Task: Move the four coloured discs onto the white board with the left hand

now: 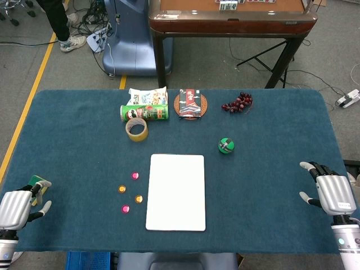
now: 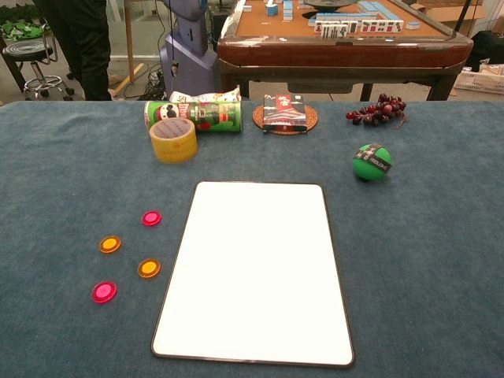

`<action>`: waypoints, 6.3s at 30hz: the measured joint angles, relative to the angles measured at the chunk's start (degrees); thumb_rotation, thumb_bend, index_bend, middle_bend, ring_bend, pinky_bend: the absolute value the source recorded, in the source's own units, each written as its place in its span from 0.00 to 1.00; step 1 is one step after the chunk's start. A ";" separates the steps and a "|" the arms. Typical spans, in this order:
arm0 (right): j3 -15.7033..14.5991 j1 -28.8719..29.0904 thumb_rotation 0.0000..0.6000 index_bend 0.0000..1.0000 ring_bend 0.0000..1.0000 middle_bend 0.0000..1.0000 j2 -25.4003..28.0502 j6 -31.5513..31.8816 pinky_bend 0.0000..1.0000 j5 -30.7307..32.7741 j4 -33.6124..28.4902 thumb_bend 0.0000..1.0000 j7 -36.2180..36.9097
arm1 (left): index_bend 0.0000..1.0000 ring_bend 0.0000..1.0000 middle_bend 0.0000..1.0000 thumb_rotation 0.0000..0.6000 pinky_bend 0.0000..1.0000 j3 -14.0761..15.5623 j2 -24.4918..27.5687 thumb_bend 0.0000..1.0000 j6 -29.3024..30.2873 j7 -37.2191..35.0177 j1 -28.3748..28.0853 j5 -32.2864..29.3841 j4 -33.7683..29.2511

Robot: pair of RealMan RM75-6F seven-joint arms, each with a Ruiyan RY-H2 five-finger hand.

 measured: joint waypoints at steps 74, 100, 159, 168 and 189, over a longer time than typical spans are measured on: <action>-0.17 -2.88 1.00 0.25 0.29 0.27 2.41 4.50 0.48 -2.72 -0.40 0.00 5.44 | 0.48 1.00 1.00 1.00 1.00 5.34 -12.23 0.22 -25.43 6.83 -20.26 6.61 -1.43; -0.30 -2.48 1.00 0.25 0.29 0.27 2.12 3.53 0.48 -2.59 -0.48 0.00 4.55 | 0.50 1.00 1.00 1.00 1.00 3.63 -15.06 0.22 -30.10 13.99 -22.79 -3.04 -1.62; -0.47 -2.10 1.00 0.25 0.29 0.27 1.98 2.68 0.48 -2.20 -0.58 0.00 4.05 | 0.59 1.00 1.00 1.00 1.00 4.45 -17.04 0.30 -29.87 14.01 -24.06 -7.43 0.36; -0.46 -2.06 1.00 0.25 0.29 0.27 1.98 2.64 0.48 -2.19 -0.53 0.00 4.07 | 0.63 1.00 1.00 1.00 1.00 4.68 -17.20 0.31 -29.58 14.18 -24.01 -7.31 0.42; -0.49 -2.45 1.00 0.25 0.29 0.27 2.24 3.48 0.48 -2.58 -0.62 0.00 4.61 | 0.63 1.00 1.00 1.00 1.00 1.01 -13.64 0.31 -29.16 16.98 -27.31 -7.12 -6.70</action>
